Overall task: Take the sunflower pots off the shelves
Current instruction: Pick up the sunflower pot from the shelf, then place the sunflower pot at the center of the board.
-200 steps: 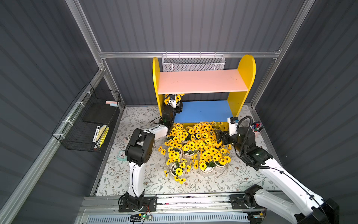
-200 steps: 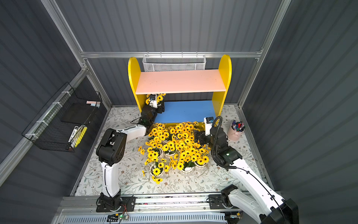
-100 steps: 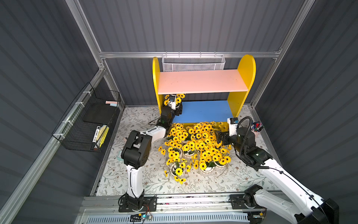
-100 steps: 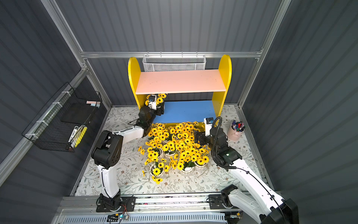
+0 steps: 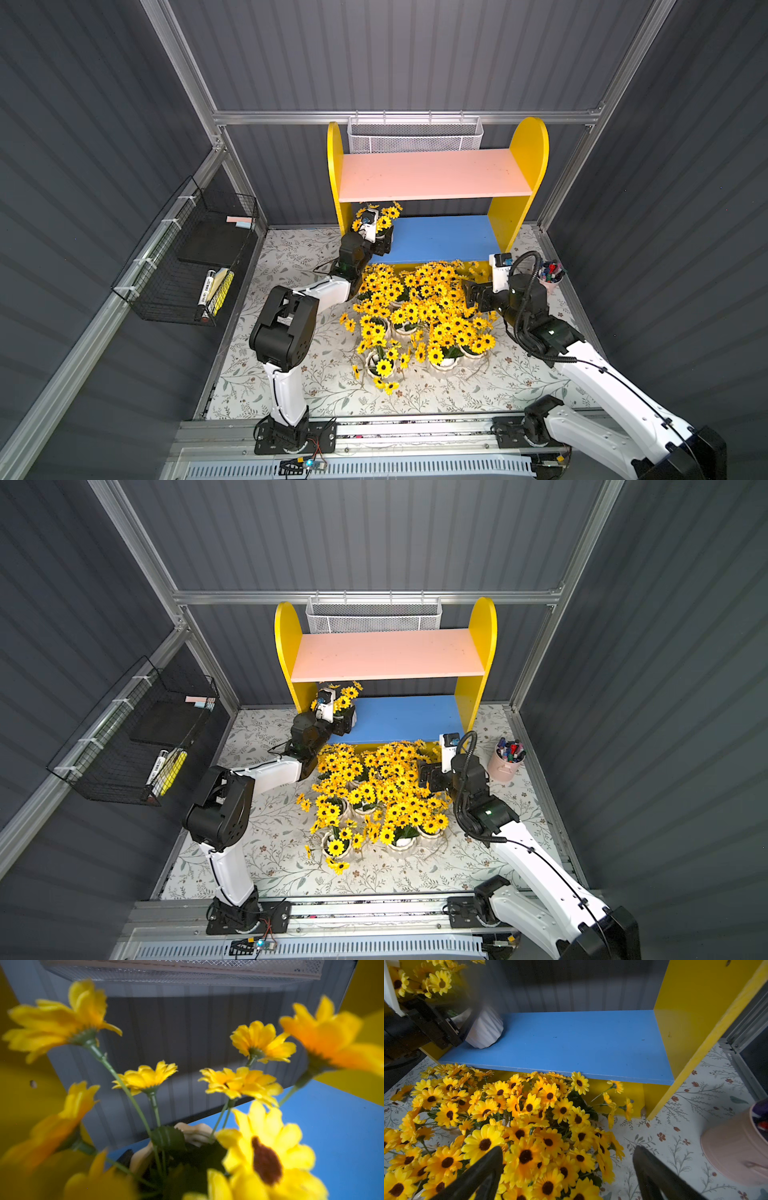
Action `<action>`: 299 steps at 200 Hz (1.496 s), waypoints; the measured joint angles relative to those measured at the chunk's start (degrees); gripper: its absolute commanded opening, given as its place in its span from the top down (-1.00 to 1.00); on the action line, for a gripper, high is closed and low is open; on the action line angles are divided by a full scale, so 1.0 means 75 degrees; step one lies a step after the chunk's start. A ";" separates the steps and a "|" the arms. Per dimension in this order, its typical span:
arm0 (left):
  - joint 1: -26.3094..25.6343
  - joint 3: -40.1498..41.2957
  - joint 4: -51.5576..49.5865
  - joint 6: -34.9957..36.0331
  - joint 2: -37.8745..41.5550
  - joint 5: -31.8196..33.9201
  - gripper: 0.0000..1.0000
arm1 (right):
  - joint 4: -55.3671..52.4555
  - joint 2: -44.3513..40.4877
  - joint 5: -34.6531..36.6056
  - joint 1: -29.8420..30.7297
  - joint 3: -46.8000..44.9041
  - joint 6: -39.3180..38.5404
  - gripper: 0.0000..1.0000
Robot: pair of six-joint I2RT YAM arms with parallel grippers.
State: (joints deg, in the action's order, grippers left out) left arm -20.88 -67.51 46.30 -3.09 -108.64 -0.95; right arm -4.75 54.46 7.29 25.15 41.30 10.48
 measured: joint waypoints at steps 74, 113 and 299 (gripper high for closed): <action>-0.0347 0.0073 -0.0647 0.0111 0.0414 -0.0108 1.00 | 0.0061 -0.0085 0.0000 -0.0006 -0.0105 0.0006 -0.98; -0.0775 0.0067 -0.1000 0.0364 0.0772 0.0015 1.00 | 0.0061 -0.0236 0.0000 -0.0006 -0.0105 0.0035 -0.98; -0.5310 0.1186 -0.4771 0.0431 0.5126 0.1693 1.00 | -0.0551 -0.1096 0.0128 -0.0090 -0.0105 0.0548 -0.98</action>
State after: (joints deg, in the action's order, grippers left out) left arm -60.71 -58.61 10.52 0.14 -70.19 11.75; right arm -8.88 46.24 8.25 24.47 40.51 14.59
